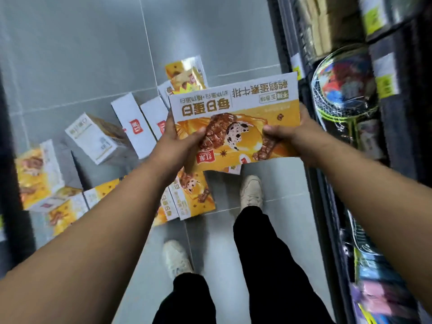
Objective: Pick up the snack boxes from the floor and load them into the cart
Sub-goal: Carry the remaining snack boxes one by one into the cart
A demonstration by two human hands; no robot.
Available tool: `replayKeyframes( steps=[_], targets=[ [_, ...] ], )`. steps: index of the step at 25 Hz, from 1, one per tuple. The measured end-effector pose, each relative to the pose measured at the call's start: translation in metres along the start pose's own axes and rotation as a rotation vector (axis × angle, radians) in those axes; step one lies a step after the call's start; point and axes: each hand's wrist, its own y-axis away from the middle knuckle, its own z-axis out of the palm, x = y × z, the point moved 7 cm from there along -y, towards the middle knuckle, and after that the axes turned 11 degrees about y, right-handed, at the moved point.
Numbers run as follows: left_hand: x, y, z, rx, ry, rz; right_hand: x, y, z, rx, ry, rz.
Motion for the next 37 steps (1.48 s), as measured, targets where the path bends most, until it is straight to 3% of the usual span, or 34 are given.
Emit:
replayKeyframes(
  steps=[8,15,20,28,37],
  targets=[
    [0.236,0.203,0.017,-0.286,-0.154,0.335,-0.129,0.259,-0.027,0.231,-0.437,-0.266],
    [0.342,0.385,0.078,-0.493,-0.195,0.545,-0.191,0.472,-0.089,0.459,-0.614,-0.488],
    [0.339,0.499,0.137,-0.669,-0.188,0.616,-0.154,0.608,-0.136,0.601,-0.66,-0.562],
    [0.279,0.673,0.235,-0.909,-0.245,0.607,-0.051,0.82,-0.188,0.915,-0.663,-0.561],
    [0.197,0.816,0.323,-1.334,-0.371,0.505,0.069,1.005,-0.16,1.335,-0.816,-0.474]
  ],
)
